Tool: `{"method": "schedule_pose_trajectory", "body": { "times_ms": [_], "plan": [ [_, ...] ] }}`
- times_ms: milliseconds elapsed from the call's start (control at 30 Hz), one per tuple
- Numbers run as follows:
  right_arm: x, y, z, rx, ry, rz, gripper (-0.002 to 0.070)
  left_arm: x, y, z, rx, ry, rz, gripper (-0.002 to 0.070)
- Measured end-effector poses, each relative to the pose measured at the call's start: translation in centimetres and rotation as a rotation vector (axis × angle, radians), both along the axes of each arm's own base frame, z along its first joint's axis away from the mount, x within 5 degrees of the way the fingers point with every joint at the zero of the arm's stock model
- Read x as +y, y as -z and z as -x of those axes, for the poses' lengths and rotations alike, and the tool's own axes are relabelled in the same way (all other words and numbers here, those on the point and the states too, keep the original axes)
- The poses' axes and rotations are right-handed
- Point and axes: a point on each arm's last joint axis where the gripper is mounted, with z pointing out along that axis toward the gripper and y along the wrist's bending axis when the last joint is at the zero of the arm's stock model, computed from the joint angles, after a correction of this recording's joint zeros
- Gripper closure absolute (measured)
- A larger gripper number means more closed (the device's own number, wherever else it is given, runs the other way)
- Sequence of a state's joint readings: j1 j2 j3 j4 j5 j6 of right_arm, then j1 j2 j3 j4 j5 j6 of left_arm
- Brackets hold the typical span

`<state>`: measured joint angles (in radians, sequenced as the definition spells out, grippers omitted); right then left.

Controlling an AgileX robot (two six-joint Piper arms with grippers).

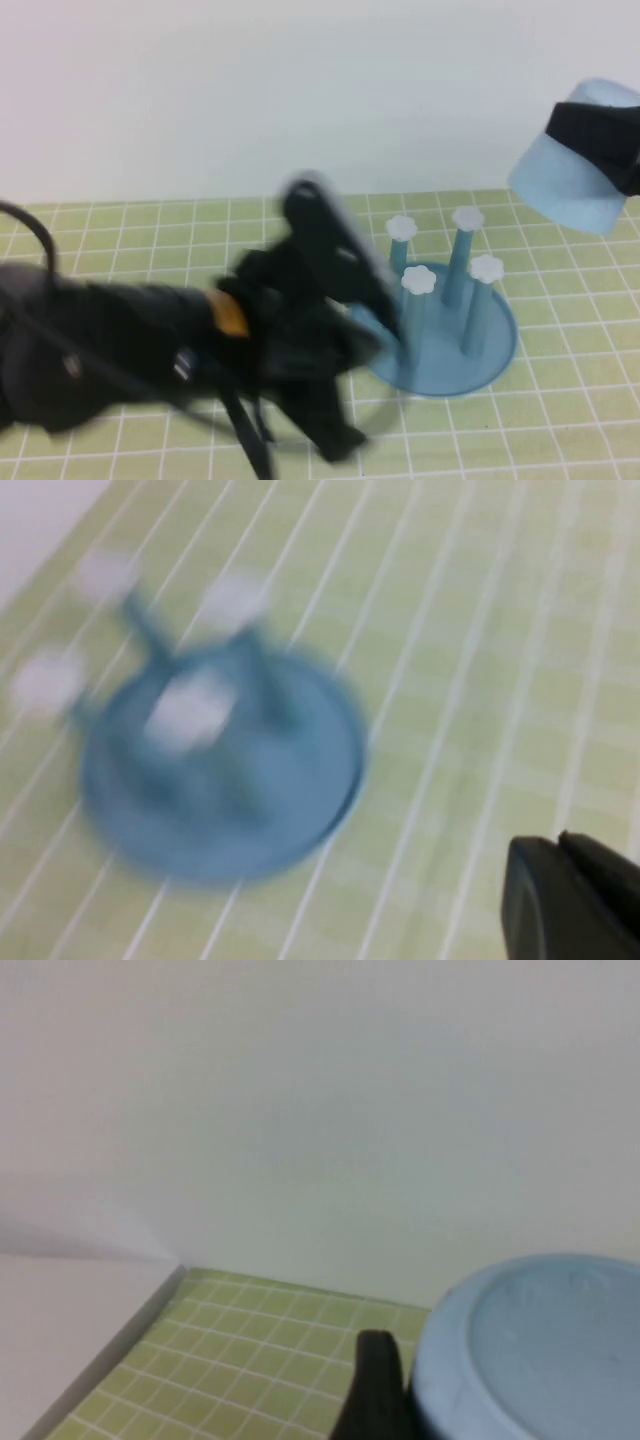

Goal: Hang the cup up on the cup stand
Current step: Place the cup on the cup holder

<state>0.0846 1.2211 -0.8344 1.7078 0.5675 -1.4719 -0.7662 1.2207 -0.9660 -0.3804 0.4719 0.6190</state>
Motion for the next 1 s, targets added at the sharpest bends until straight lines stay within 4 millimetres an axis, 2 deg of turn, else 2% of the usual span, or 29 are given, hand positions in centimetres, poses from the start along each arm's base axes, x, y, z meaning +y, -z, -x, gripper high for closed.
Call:
{"method": "schedule_pose_trajectory", "body": {
  "times_ms": [133, 267, 433, 567, 833, 1000],
  "plan": [
    [0.6, -1.3, 0.3, -0.102, -0.09, 0.036, 0.012, 3.7, 0.3, -1.8, 0.081, -0.115, -0.063, 0.0675],
    [1.0, -2.1, 0.6, -0.202, -0.166, 0.087, 0.012, 7.3, -1.6, -2.2, 0.055, -0.26, 0.004, 0.0675],
    [1.1, -2.2, 0.7, -0.275, -0.19, 0.153, 0.012, 10.7, -4.4, 0.0, 0.008, -0.386, 0.108, 0.0675],
    [1.9, -2.1, 0.7, -0.313, -0.191, 0.212, 0.012, 12.3, -5.3, 2.4, 0.002, -0.444, 0.153, 0.0675],
    [5.0, -2.8, 1.2, -0.448, -0.209, 0.379, 0.012, 13.8, -3.4, 5.5, 0.029, -0.584, 0.282, 0.0675],
    [5.7, -2.6, -0.2, -0.436, -0.196, 0.399, 0.012, 14.3, -1.1, 6.9, 0.087, -0.66, 0.343, 0.0675]
  ]
}}
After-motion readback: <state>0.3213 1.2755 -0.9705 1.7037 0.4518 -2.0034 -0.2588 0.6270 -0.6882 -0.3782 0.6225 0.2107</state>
